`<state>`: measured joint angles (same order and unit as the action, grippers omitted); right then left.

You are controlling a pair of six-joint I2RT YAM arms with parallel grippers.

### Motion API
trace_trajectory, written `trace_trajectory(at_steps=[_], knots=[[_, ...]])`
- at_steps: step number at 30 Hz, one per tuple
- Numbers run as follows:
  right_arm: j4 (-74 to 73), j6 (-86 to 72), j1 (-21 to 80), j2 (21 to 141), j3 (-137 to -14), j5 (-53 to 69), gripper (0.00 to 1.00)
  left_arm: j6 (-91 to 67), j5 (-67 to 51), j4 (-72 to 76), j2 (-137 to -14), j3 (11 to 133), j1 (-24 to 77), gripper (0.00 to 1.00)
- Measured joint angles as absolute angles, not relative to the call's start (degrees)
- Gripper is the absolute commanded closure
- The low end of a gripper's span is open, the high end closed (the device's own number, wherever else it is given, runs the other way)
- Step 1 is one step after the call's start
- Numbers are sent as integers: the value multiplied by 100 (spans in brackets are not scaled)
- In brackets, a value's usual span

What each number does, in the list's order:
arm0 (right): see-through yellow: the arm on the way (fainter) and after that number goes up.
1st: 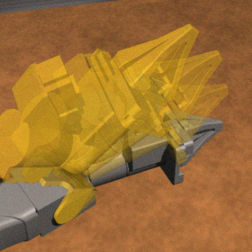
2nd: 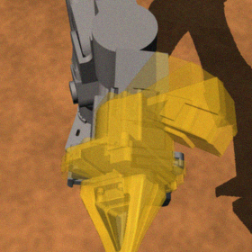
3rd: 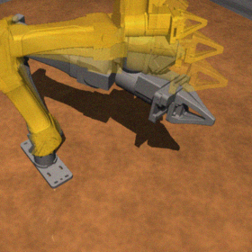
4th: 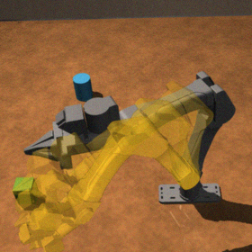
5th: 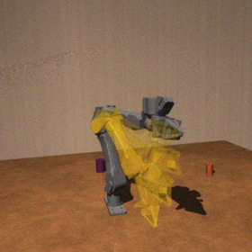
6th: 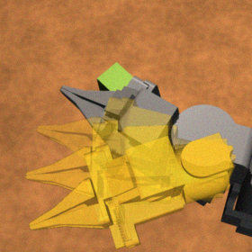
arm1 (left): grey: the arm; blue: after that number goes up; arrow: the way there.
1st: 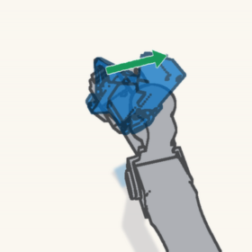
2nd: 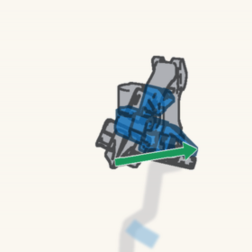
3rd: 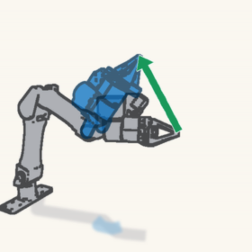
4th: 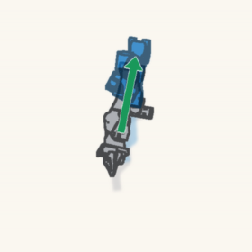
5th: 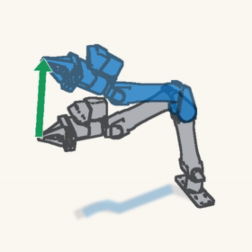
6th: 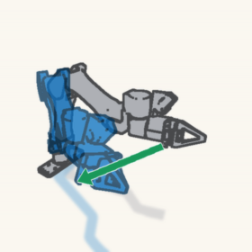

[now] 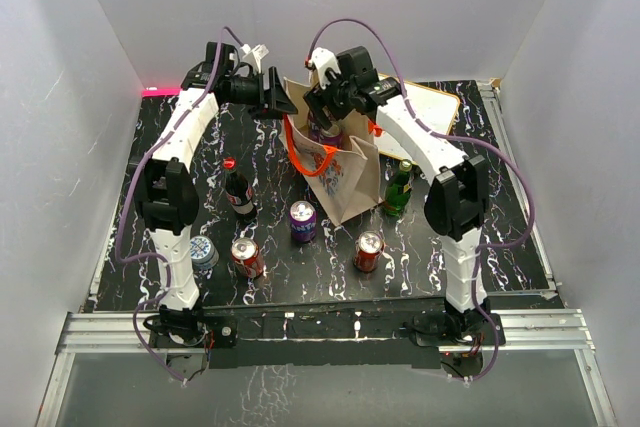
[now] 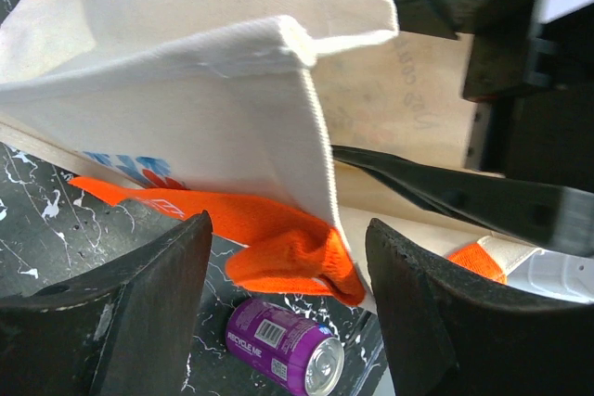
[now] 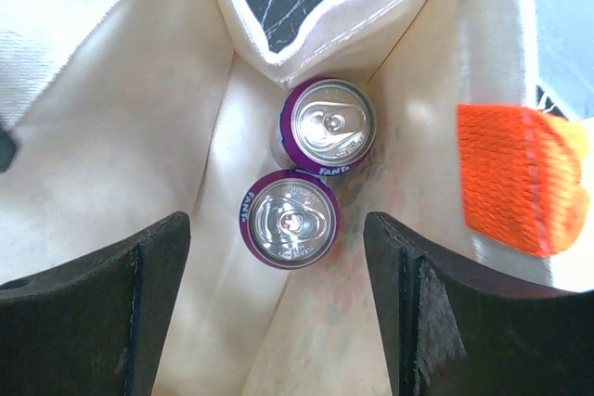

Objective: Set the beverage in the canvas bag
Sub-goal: Adjust the drink in the canvas bag.

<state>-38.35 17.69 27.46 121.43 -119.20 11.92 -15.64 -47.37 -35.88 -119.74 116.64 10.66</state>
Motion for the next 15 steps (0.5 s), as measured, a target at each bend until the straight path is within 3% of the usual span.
trace_trajectory(at_steps=[9,15], knots=[[-3741,1588,2637,11740,-11913,1476,23,-1957,-4910,-3232,-12066,11681,976,34],[-3732,1470,2451,11153,-11690,1623,22,-2261,-4934,-2923,-12066,11721,976,42]])
